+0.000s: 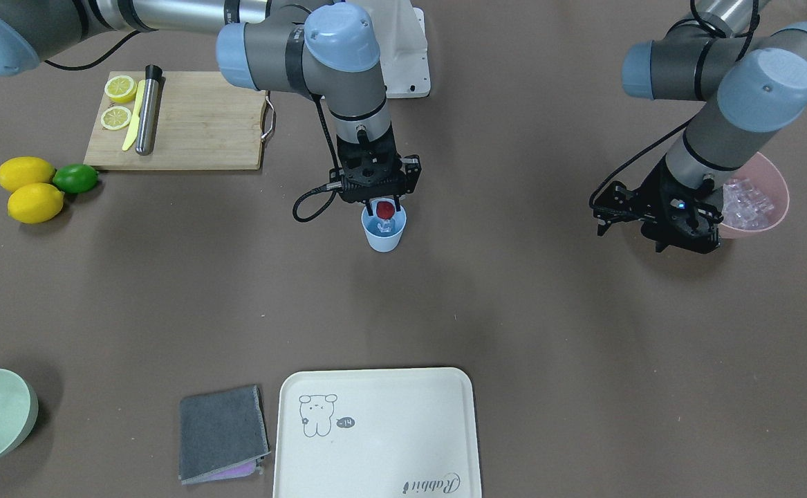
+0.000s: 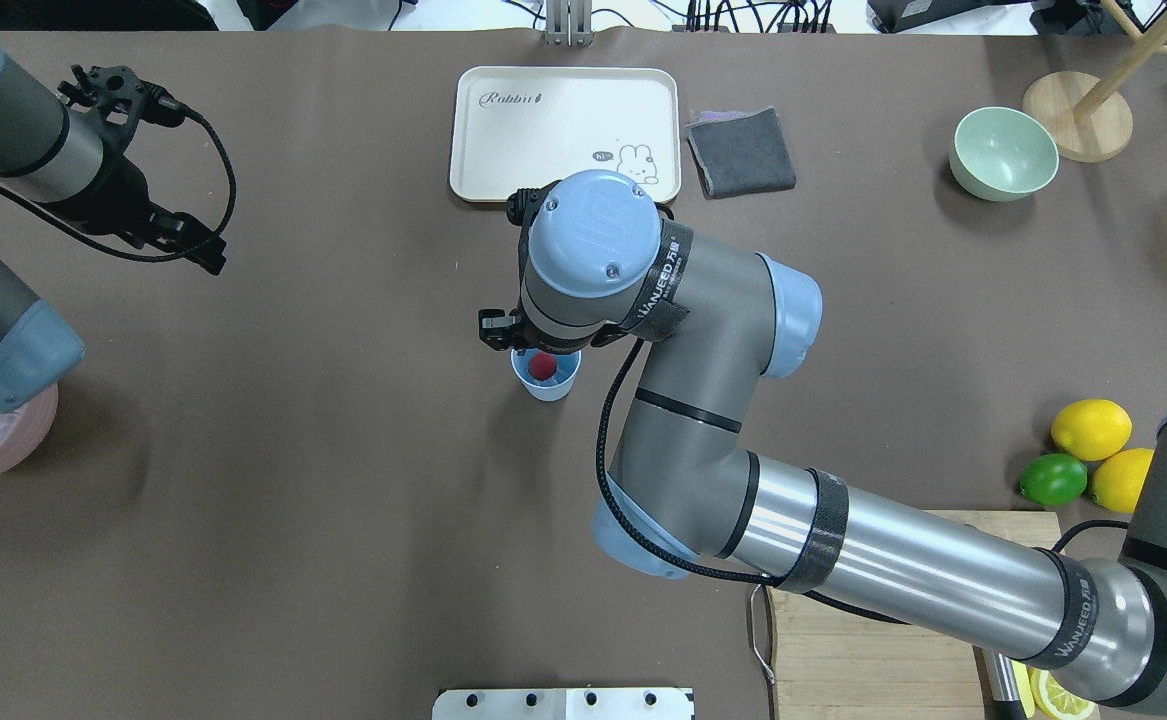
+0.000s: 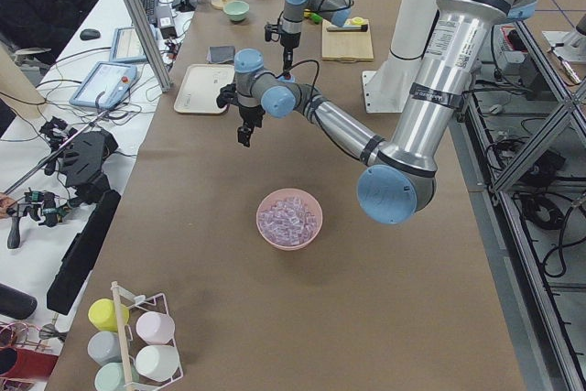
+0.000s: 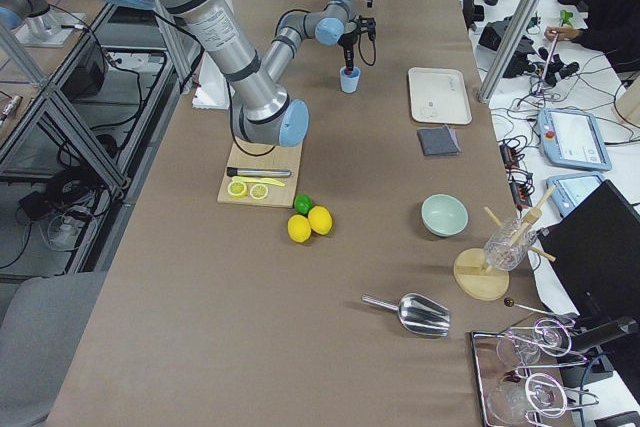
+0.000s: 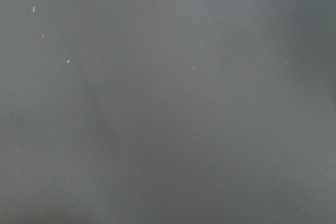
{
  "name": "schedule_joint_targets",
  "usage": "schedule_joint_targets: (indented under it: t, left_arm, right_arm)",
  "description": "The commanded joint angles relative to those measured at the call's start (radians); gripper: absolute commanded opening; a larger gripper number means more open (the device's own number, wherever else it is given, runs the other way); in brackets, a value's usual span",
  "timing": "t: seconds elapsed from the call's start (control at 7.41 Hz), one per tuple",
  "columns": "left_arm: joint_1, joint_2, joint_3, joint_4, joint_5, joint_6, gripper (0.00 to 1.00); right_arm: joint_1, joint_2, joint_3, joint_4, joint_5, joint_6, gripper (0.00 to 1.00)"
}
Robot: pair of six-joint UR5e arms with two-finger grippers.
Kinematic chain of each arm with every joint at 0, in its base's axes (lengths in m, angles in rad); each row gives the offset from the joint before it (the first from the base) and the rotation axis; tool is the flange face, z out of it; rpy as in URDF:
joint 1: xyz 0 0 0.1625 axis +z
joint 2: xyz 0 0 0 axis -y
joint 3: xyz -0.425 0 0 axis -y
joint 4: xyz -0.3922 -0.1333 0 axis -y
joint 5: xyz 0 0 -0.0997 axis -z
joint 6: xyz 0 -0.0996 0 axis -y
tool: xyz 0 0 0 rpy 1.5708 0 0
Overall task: Put ice and strawberries in cup
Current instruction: 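Carry the strawberry over the light-blue cup and release it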
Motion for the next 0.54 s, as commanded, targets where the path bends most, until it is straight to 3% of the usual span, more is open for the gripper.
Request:
schedule_joint_targets:
  t: [0.0, 0.14, 0.27, 0.41]
  left_arm:
    - [-0.024, 0.006, -0.005, 0.006, -0.001, -0.001, 0.97]
    - [-0.053, 0.021, 0.007, 0.009, -0.022, -0.003, 0.97]
    - [-0.152, 0.03, 0.023, 0.021, -0.03, 0.006, 0.97]
    - [-0.214, 0.029, 0.015, 0.048, -0.059, 0.008, 0.97]
  right_arm:
    - [-0.001, -0.002, 0.035, -0.007, -0.013, 0.001, 1.0]
    - [0.047, -0.029, 0.098, -0.041, 0.018, -0.007, 1.0]
    - [0.125, -0.108, 0.209, -0.123, 0.1, -0.036, 1.0]
    - [0.232, -0.243, 0.317, -0.142, 0.194, -0.158, 1.0]
